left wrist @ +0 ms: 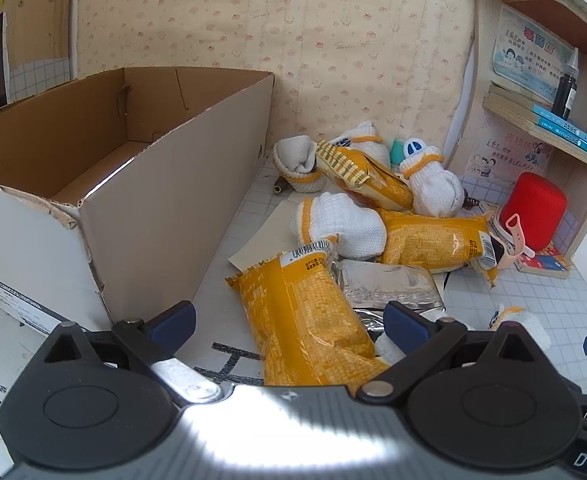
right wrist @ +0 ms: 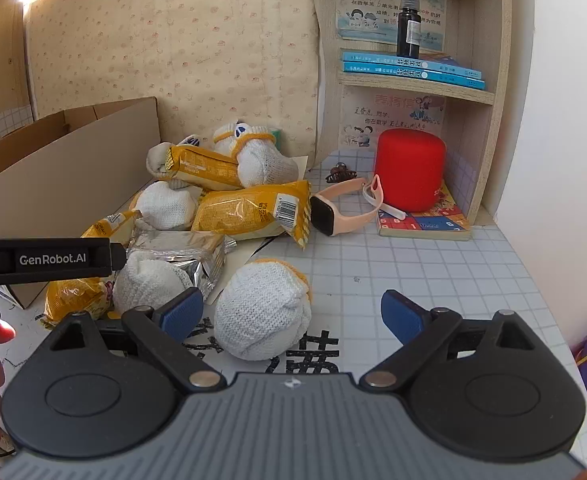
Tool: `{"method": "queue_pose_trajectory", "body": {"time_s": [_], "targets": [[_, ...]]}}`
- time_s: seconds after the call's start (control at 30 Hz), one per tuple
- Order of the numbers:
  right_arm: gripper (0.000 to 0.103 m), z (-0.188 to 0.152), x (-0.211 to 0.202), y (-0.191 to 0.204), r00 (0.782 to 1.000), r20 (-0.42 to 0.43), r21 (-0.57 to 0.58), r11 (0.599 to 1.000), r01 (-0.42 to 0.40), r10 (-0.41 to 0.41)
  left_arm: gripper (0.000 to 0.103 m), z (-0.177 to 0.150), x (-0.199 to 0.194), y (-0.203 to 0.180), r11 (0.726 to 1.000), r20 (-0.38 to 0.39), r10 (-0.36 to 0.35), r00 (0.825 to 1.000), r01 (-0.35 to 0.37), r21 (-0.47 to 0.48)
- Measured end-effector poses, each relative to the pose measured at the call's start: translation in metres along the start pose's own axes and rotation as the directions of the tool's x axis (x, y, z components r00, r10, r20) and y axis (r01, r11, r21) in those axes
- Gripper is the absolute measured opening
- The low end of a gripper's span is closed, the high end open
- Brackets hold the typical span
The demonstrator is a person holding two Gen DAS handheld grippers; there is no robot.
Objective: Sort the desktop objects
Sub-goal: 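Close left tool on the yellow chip bag while right tool closes on the white knit ball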
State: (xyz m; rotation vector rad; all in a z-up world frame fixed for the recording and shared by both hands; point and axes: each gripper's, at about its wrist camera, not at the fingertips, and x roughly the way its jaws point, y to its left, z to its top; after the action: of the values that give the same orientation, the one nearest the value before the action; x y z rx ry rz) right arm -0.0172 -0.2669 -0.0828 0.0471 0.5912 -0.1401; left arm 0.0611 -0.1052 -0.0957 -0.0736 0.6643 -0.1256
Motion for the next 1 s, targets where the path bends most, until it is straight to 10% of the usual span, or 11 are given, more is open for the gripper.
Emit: {"method": "queue_pose_trajectory", "body": {"time_s": [0.23,0.5,0.63,1.0], "targets": [[0.094,0.001,0.014,0.004,1.0,-0.023,-0.013,1.0,-0.022,0.022,0.1,0.001,0.016,0.0,0.999,-0.062,0.04,0.997,-0.04,0.004],[0.092,0.001,0.03,0.001,0.998,-0.047,0.004,0.999,-0.037,0.037,0.075,-0.002,0.02,0.005,1.0,-0.078,-0.016,0.997,0.015,-0.01],[0.06,-0.001,0.043,-0.004,0.993,-0.089,0.051,0.996,-0.073,0.078,0.07,-0.004,0.019,0.005,1.0,-0.069,-0.03,0.997,0.029,-0.007],[0.054,-0.004,0.034,-0.007,0.995,-0.049,0.078,0.993,-0.086,0.09,0.057,-0.004,0.014,0.006,0.998,-0.038,-0.063,0.997,0.063,0.004]]}}
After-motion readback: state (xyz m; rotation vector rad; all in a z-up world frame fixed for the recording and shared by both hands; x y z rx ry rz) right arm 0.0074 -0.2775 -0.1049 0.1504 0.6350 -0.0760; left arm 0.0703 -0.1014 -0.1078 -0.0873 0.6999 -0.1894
